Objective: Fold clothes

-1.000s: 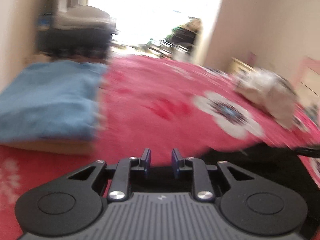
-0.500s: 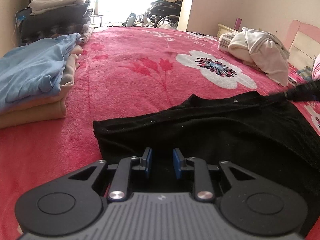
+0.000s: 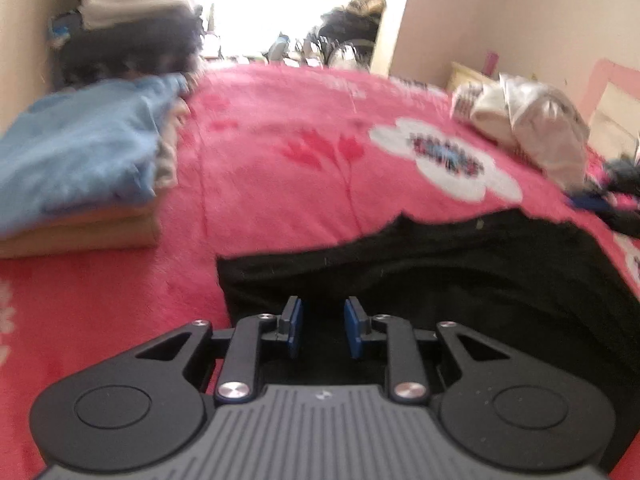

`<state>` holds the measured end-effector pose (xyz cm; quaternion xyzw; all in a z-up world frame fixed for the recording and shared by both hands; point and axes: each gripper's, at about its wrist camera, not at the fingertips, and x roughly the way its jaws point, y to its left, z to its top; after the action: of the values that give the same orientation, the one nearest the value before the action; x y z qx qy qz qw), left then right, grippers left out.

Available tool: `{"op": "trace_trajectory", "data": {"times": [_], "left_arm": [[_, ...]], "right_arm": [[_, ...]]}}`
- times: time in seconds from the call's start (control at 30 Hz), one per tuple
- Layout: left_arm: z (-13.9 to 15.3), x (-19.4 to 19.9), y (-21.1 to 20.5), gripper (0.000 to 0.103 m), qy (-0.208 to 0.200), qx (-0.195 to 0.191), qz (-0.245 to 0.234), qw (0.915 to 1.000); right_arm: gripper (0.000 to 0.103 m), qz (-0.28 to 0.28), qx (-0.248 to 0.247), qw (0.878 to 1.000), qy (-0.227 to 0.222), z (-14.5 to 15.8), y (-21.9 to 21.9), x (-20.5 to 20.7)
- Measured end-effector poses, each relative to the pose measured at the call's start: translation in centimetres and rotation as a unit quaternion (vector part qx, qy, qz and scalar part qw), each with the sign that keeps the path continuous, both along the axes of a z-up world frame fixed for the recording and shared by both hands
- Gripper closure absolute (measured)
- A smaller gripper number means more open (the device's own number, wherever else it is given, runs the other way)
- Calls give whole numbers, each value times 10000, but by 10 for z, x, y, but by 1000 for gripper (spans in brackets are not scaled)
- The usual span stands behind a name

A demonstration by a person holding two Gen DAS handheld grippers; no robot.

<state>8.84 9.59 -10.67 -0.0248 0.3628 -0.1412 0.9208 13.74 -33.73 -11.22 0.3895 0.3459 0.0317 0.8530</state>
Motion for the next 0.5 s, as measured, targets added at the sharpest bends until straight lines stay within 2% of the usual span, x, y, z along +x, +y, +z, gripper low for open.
{"op": "trace_trajectory", "data": {"times": [0.1, 0.2, 0.3, 0.37, 0.4, 0.43, 0.5], "left_arm": [[17, -17, -9, 76, -132, -211, -218, 9995], [17, -38, -36, 75, 122, -313, -790, 9963], [-1, -61, -62, 74, 708, -322, -1272, 9888], [-14, -76, -65, 75, 975, -113, -1313, 9865], [-17, -84, -61, 77, 980, 13, -1287, 9868], [-17, -93, -54, 78, 911, 142, -1239, 9880], [-13, -107, -32, 78, 909, 269, -966, 9908]], "right_arm": [[90, -85, -691, 9976, -10, 21, -23, -62], [90, 319, -1067, 9934, 258, 21, -26, -108], [90, 890, -713, 9919, 568, 2, -15, -129], [90, 1039, -411, 9910, 738, -16, -10, -134], [91, 966, -375, 9913, 818, -22, -16, -139], [96, 800, -410, 9919, 894, -25, -26, -144], [96, 343, -486, 9927, 1046, -28, -49, -156]]}}
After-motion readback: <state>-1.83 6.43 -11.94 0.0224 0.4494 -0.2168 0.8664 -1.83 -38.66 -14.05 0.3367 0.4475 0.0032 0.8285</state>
